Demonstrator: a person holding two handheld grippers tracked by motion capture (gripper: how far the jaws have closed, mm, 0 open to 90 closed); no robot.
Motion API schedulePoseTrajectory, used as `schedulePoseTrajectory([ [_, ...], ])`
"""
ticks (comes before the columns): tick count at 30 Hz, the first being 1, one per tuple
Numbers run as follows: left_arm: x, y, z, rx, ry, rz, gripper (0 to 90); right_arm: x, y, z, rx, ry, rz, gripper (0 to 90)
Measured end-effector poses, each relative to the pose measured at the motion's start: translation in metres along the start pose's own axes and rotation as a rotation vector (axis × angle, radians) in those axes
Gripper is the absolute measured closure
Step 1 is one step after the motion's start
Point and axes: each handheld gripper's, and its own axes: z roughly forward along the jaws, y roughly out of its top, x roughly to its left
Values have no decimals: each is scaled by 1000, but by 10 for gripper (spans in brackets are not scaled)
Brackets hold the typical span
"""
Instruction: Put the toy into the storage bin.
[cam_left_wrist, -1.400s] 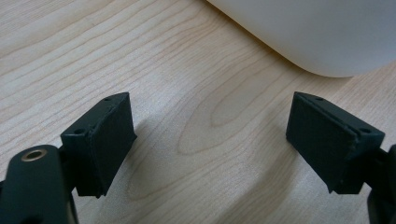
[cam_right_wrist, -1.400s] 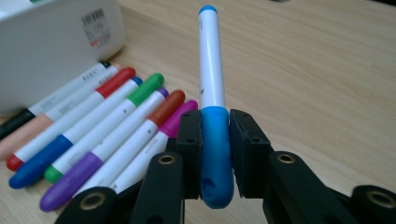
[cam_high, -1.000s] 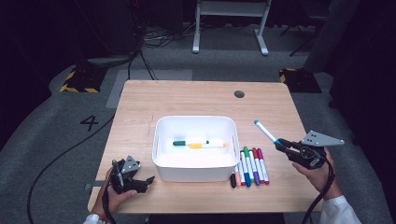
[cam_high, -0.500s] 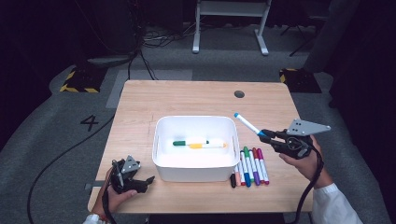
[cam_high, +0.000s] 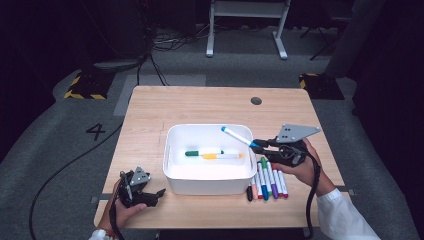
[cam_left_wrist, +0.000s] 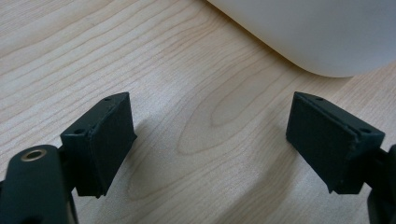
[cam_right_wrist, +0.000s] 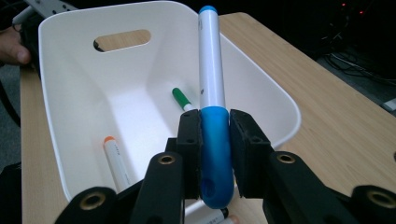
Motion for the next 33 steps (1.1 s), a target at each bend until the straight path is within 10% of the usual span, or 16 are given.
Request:
schedulePoseTrajectory([
  [19,0,0,0,0,1,1,154,26,27,70,156,172,-113,755],
  [33,0,0,0,0,1,1,154,38,24,88,295,276,-163,754],
])
